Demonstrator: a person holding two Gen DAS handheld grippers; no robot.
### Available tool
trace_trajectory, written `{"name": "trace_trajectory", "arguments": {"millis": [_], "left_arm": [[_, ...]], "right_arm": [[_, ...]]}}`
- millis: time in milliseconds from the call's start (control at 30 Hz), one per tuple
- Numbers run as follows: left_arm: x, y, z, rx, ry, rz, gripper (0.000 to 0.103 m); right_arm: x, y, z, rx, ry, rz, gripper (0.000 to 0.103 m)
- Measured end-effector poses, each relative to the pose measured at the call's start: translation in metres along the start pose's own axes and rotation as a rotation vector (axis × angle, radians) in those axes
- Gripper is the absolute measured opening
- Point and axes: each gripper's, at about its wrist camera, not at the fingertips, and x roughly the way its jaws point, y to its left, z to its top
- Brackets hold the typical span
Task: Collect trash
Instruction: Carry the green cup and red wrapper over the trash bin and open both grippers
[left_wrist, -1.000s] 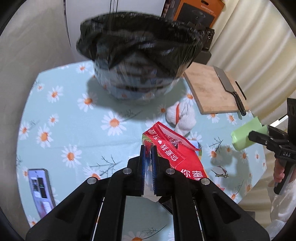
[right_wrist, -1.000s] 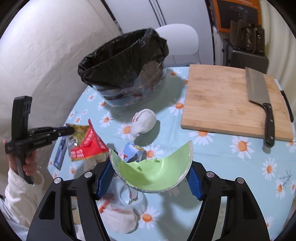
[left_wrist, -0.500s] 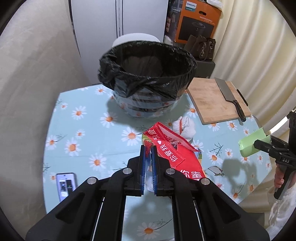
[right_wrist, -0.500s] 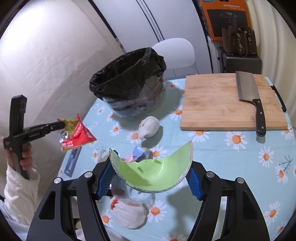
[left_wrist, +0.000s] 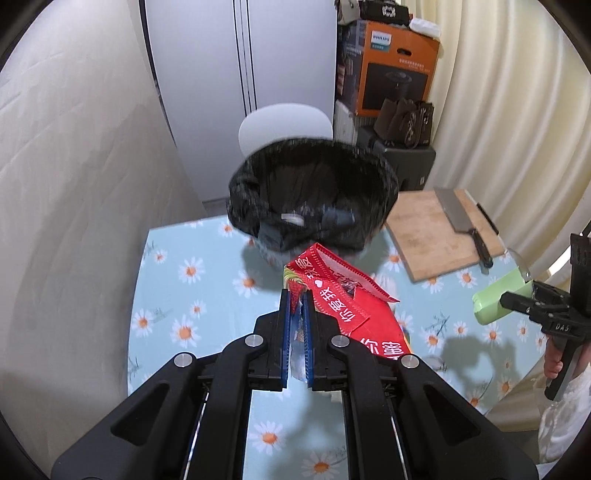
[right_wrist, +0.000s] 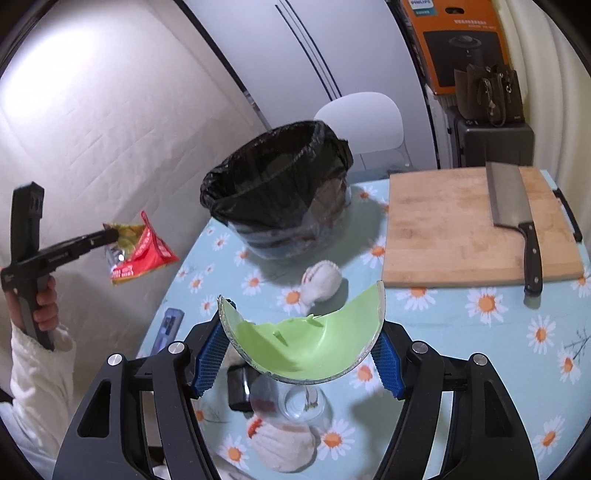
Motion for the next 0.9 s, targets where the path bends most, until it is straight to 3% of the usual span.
{"name": "trace_trajectory", "arguments": {"millis": [333,600,667,700,733,767,800,867,900], "left_arm": [[0.009,0.021,0.077,0.105,-0.117,-0.09,0.007],[0.057,0.033,0.127,0.206,-0.161,-0.15,0.009],[0.068,0.035,0.133,0.207,-0.182,-0.16,0.025],[0.074,0.037,0.135,0.203,-0.196,-0.173,0.044],[0.079,0.04,0.136,0.194,-0.209,-0.186,0.071],[0.082,0.043,0.136,0.183,-0.218,-0.188,0.081],[0.085,0.046,0.135,0.164,-0.238,-0.18,0.088],[0.09,0.053,0.128,0.141,-0.243,-0.213,0.09],[0.092,0.056,0.126,0.127,-0.241,-0.219,0.096]], "right_arm": [[0.02,0.045,0.078,-0.041,-0.068,-0.033,0.065],[0.059,0.102,0.151,-0.164,-0.086,-0.085,0.065],[0.075,0.106,0.168,-0.179,-0.083,-0.089,0.068],[0.084,0.107,0.175,-0.182,-0.083,-0.091,0.069],[0.097,0.107,0.182,-0.178,-0.078,-0.094,0.073],[0.107,0.105,0.187,-0.167,-0.073,-0.106,0.083],[0.114,0.102,0.189,-0.154,-0.074,-0.128,0.086],[0.12,0.095,0.187,-0.128,-0.074,-0.16,0.086],[0.12,0.092,0.184,-0.116,-0.07,-0.161,0.086]]}}
